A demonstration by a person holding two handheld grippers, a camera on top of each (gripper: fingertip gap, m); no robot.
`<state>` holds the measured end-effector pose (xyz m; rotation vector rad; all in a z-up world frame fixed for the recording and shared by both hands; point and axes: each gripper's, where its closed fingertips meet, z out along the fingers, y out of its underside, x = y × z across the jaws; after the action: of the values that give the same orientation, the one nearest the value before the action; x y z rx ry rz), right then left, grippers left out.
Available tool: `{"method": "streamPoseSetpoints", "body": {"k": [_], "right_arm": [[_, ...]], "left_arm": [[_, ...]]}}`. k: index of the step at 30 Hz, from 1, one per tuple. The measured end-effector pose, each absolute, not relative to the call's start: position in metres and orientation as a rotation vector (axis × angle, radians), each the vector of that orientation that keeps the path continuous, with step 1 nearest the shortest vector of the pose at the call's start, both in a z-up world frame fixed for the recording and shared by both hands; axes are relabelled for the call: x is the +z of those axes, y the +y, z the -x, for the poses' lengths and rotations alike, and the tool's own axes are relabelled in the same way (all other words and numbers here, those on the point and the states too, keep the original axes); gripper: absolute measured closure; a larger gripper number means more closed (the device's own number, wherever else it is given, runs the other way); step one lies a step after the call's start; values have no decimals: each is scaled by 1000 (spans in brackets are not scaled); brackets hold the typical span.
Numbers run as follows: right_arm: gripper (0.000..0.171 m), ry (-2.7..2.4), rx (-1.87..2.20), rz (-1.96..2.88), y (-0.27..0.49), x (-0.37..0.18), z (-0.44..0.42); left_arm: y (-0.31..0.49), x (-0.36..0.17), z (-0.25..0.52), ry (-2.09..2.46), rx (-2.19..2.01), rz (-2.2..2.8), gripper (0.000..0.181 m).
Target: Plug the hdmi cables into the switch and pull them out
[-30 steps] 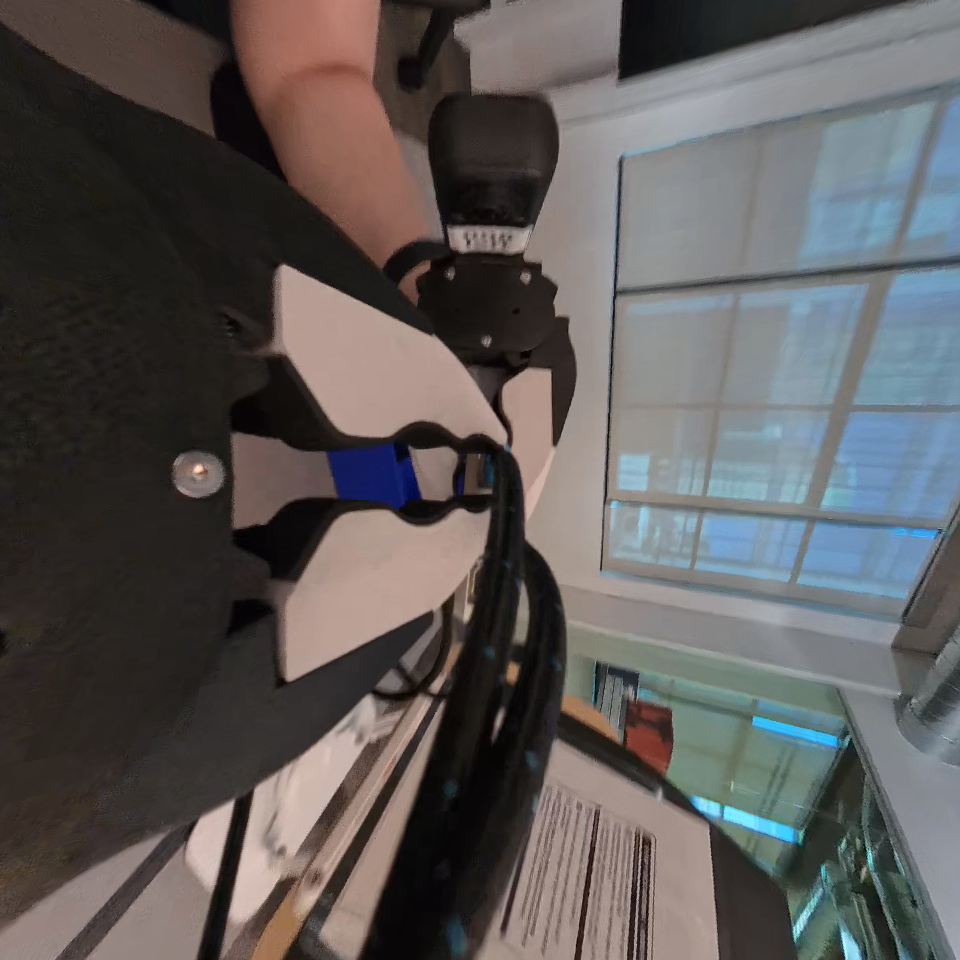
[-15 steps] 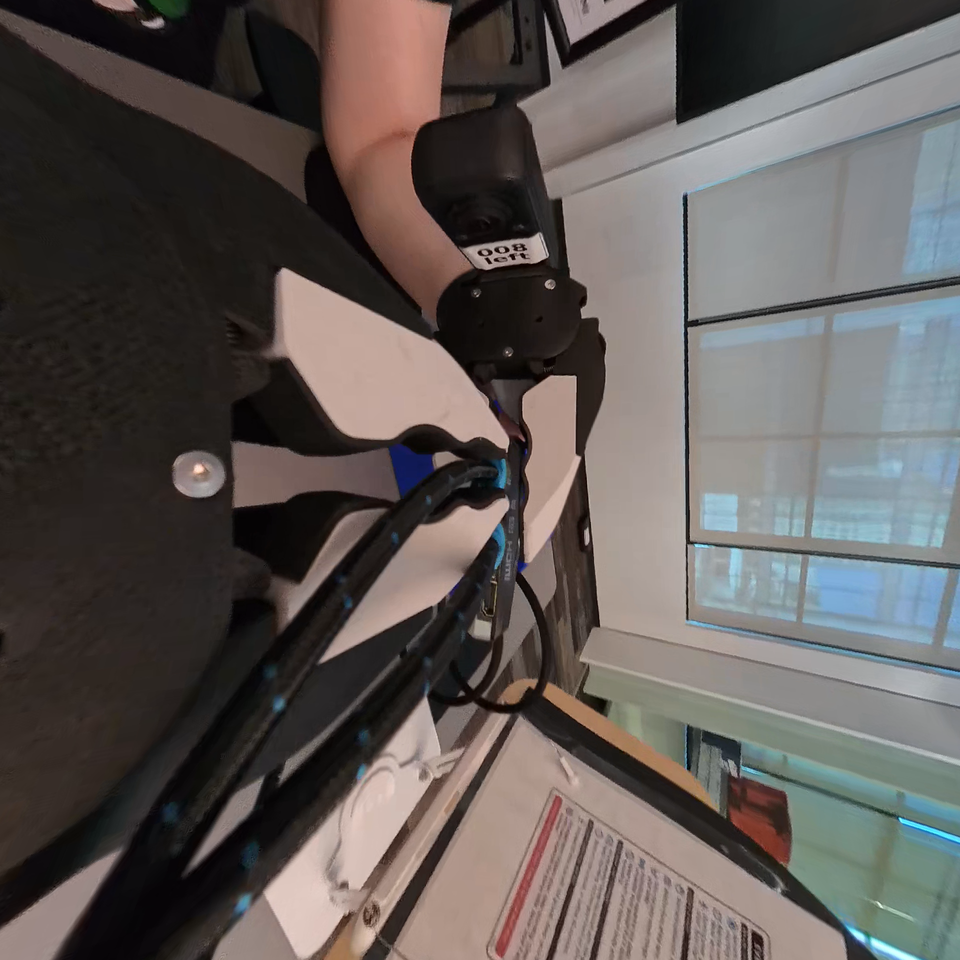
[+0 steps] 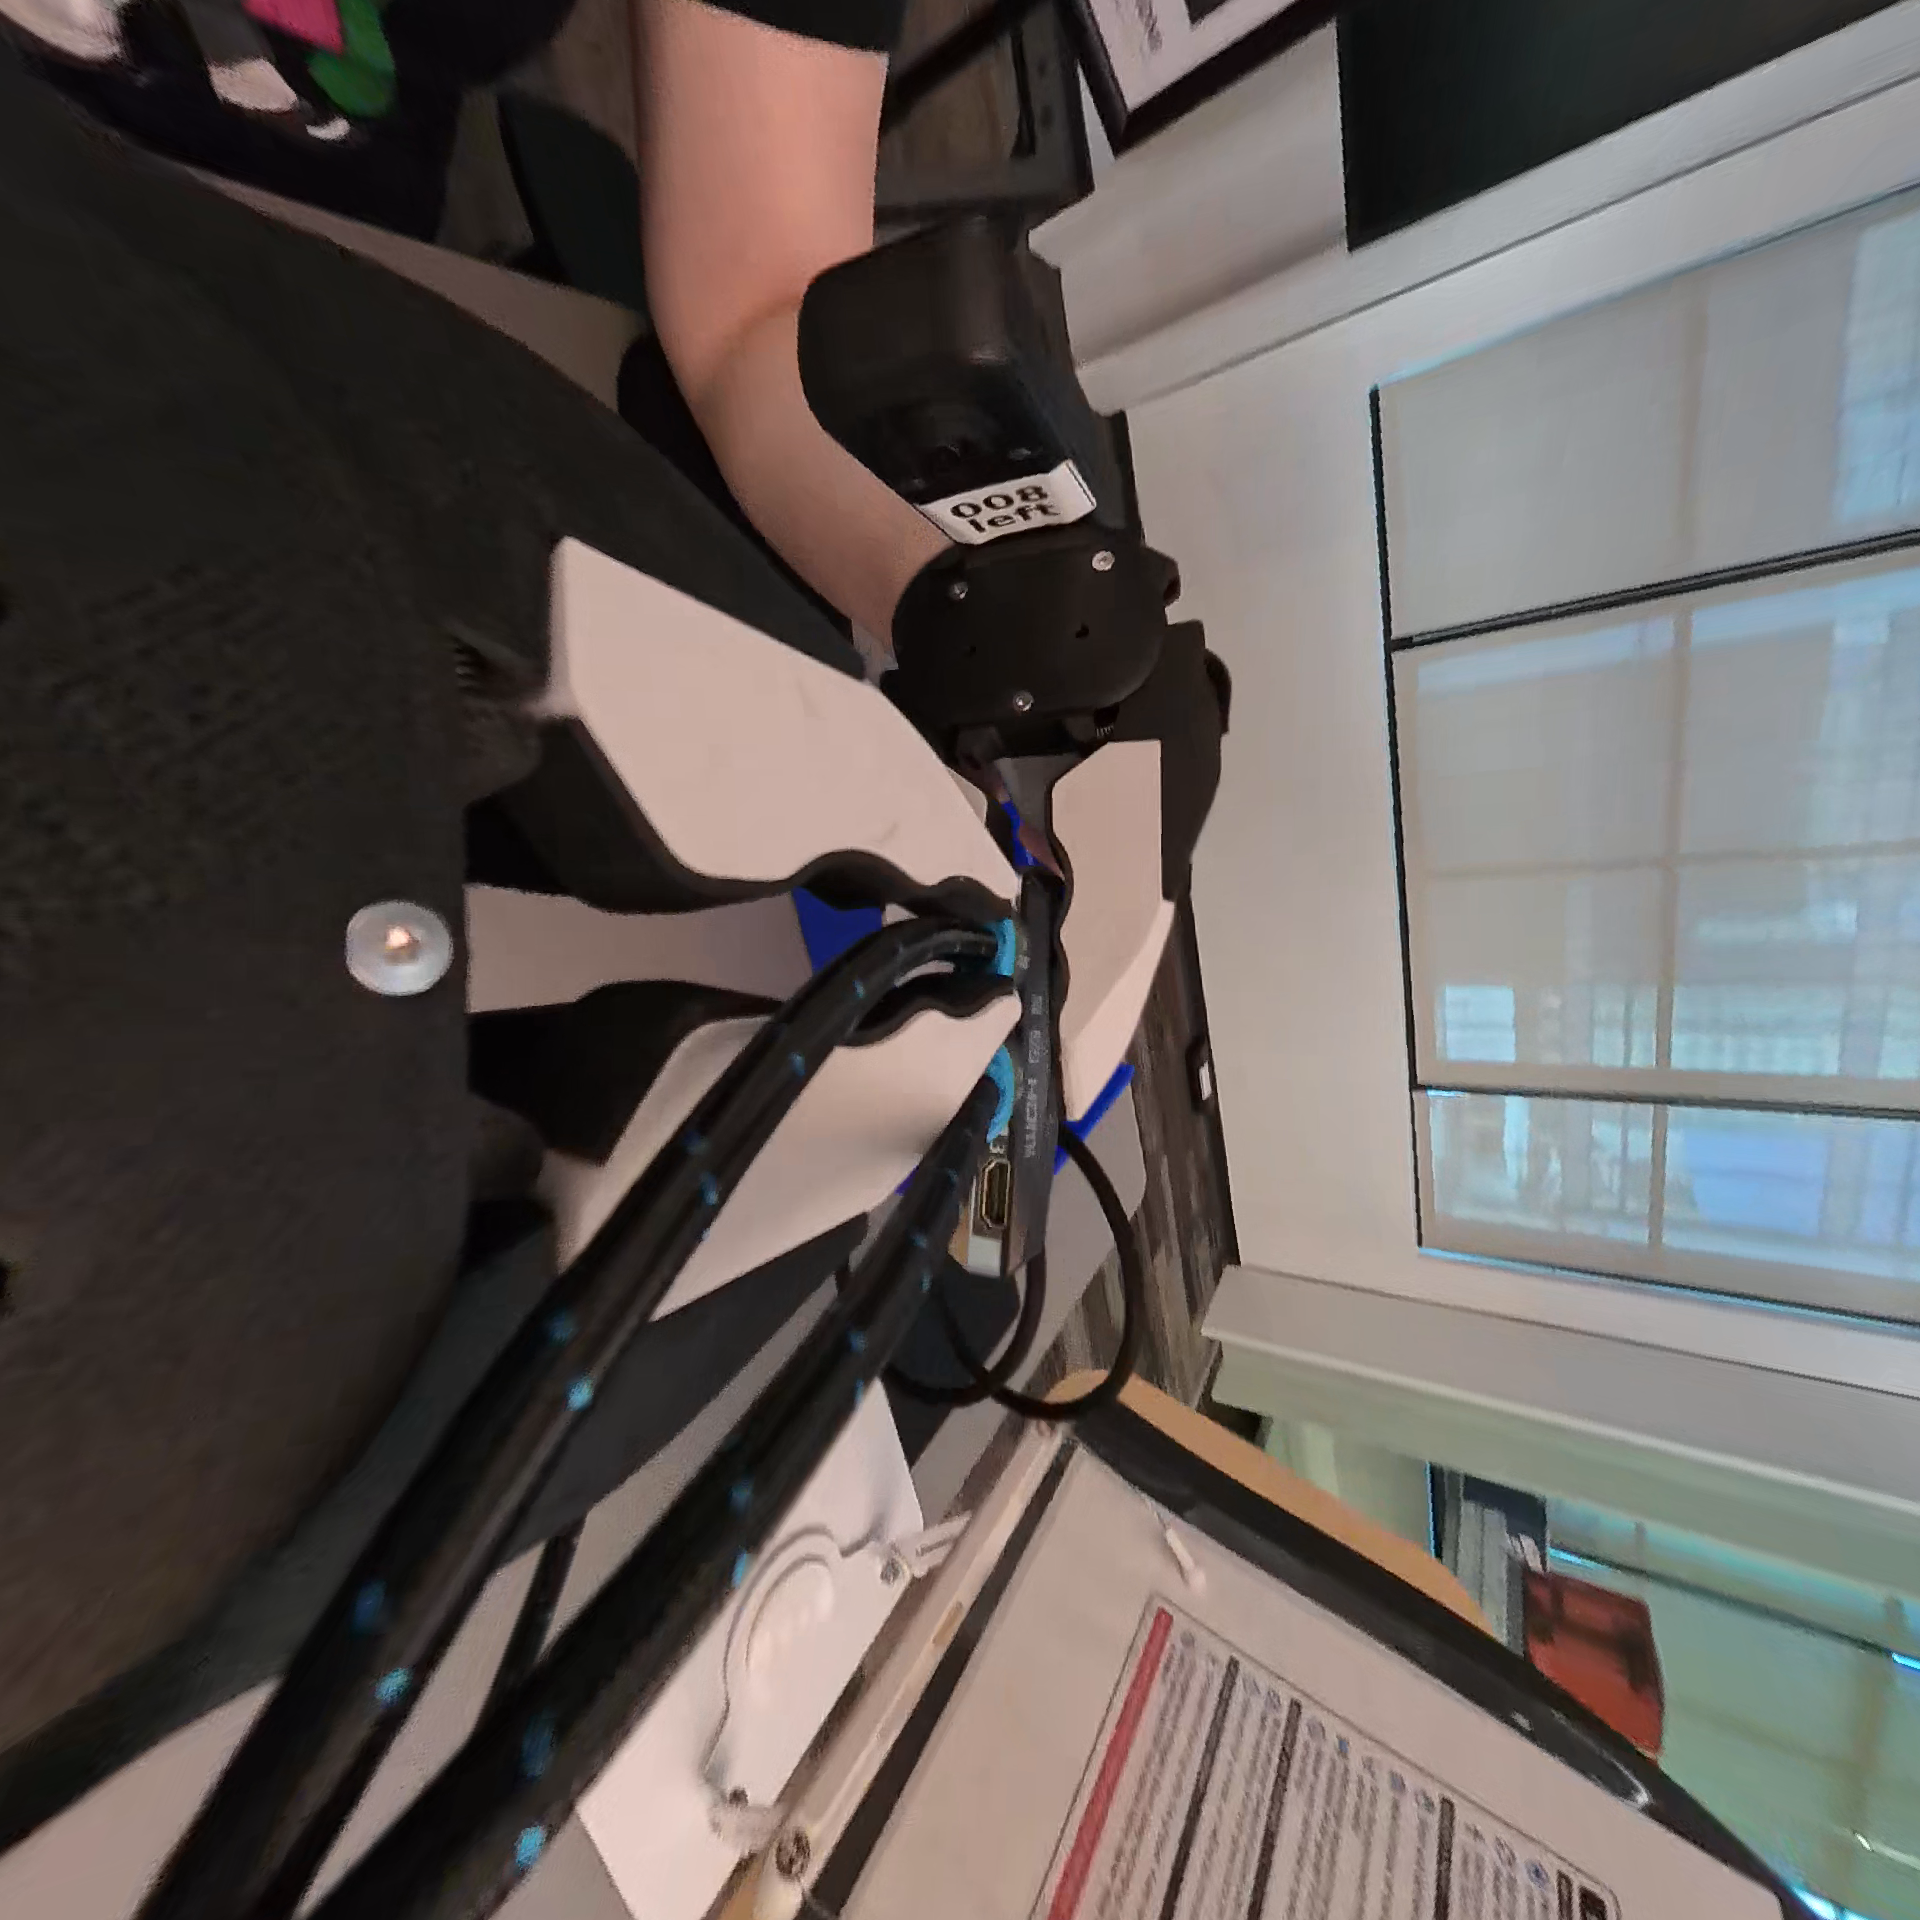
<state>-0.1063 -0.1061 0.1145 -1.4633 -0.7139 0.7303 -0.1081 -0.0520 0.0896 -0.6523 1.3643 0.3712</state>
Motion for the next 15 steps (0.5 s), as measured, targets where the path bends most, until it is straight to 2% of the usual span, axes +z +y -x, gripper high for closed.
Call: {"method": "streamPoseSetpoints", "body": {"k": [5,12,15], "right_arm": [[161,-670,781,1480,-103,115,101],[161,-660,497,1486,-97,115,101],[161,-642,639,1484,-101,118,101]], "left_arm": [[-50,90,106,1348,372,689,159],[-40,90,105,1300,345,748,159],[-44,94,106,1302,346,731,159]]}}
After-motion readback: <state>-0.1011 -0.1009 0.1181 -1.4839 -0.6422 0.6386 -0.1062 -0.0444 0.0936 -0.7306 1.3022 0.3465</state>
